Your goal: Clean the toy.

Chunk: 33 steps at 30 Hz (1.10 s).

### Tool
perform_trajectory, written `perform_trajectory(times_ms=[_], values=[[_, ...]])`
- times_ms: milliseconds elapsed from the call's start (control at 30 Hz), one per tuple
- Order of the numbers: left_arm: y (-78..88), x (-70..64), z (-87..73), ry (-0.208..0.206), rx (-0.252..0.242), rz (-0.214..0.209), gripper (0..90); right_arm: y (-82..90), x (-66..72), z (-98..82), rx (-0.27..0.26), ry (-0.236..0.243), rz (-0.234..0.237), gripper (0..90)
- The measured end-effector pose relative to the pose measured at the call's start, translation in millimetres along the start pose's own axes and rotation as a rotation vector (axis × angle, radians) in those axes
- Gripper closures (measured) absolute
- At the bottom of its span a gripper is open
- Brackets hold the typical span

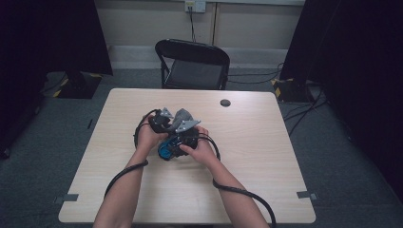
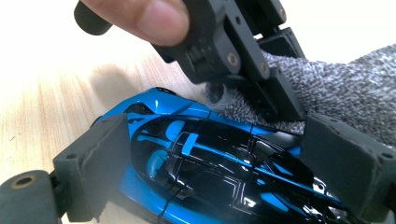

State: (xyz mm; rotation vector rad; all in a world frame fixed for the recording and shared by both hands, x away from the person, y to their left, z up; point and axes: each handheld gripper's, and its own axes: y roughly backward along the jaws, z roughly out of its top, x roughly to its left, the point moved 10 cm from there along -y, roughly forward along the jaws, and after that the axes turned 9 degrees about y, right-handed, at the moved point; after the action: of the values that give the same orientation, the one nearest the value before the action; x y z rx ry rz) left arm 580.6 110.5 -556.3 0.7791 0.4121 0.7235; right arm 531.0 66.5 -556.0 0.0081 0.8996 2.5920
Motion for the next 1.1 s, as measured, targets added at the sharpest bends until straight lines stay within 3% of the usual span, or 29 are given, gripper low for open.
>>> perform_trajectory(times_ms=[233, 567, 1100], values=[[-5.7, -0.6, 1.7, 0.035, -0.012, -0.013, 64.5, -0.1, -0.2, 0.0, 0.003, 0.001, -0.001, 8.3], [-4.1, -3.2, 0.2, 0.011, 0.004, -0.039, 72.6, -0.1, -0.1, 0.0, 0.005, 0.000, -0.003, 8.2], [17.7, -1.3, -19.3, -0.002, 0.056, -0.073, 73.5, -0.2, 0.5, 0.2, 0.001, 0.004, 0.001, 8.3]])
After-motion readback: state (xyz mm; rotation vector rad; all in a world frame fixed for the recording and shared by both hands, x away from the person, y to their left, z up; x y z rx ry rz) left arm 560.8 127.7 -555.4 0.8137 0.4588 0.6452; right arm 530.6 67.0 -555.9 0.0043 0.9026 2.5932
